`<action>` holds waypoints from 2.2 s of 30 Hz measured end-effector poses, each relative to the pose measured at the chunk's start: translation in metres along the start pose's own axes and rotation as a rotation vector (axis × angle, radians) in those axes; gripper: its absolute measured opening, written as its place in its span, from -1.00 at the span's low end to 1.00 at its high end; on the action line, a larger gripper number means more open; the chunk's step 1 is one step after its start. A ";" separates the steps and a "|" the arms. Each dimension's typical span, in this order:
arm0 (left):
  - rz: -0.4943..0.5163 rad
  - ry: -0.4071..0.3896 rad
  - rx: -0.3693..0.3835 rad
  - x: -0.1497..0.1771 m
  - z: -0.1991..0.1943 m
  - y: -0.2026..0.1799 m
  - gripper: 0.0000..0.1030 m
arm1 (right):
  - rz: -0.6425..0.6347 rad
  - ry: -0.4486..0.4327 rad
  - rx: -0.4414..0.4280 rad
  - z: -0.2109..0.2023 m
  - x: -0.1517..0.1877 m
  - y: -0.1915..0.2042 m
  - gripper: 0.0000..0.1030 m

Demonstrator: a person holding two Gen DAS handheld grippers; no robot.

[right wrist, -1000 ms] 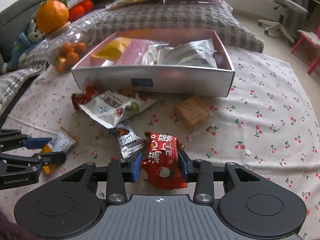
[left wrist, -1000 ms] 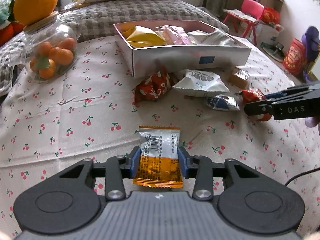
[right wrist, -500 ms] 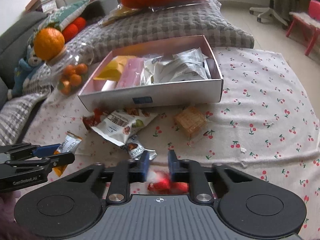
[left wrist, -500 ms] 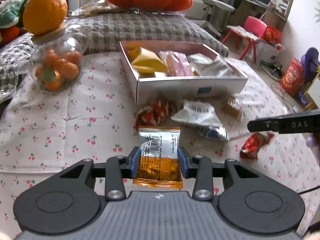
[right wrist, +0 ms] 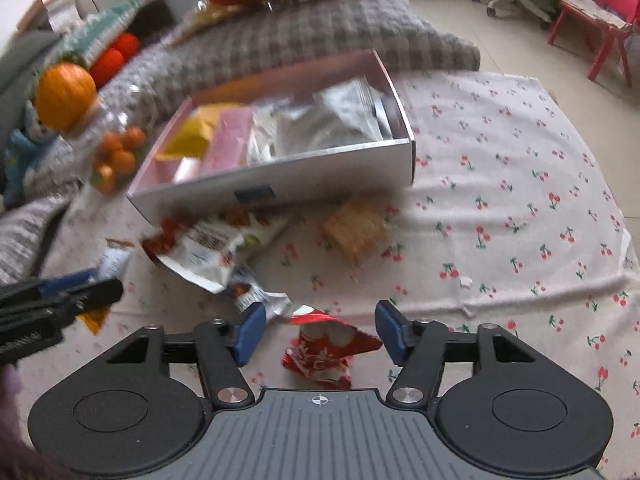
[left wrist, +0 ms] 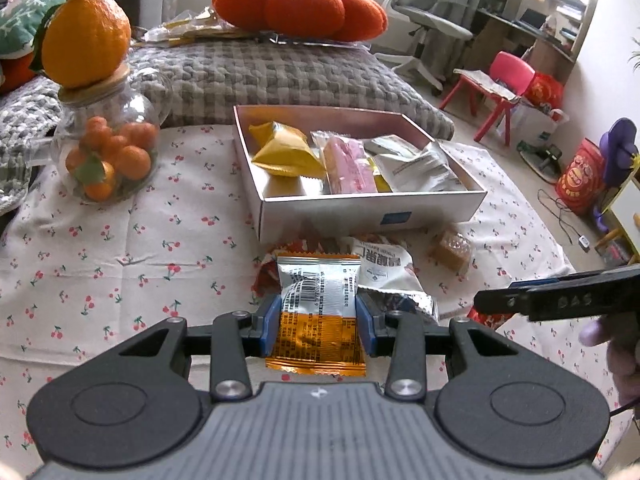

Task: Organize snacks
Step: 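Lift both held packs up from the cloth toward the box, then lower both packs into the box and open both tools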

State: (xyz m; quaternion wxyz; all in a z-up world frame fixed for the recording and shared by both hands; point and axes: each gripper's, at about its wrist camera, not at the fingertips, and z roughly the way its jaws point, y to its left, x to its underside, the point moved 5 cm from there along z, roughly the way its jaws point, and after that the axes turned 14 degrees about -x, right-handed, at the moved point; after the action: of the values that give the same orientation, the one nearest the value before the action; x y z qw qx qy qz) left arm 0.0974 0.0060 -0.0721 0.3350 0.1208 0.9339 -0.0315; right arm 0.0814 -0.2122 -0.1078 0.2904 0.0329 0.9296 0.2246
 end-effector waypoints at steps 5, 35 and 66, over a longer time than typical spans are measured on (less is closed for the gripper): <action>0.015 0.015 -0.003 0.005 0.003 -0.004 -0.29 | 0.012 0.043 0.013 0.016 0.008 -0.003 0.20; -0.035 -0.096 -0.054 -0.068 0.014 -0.005 -0.29 | 0.173 -0.231 -0.116 -0.012 -0.087 -0.007 -0.36; 0.033 -0.127 -0.116 -0.087 0.052 -0.014 0.32 | 0.161 -0.279 -0.075 0.017 -0.127 0.000 0.17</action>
State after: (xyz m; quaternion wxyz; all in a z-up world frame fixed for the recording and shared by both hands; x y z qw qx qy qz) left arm 0.1908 -0.0329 -0.0576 0.4004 0.1141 0.9090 0.0204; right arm 0.1957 -0.2300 -0.0536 0.3988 0.1275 0.8656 0.2748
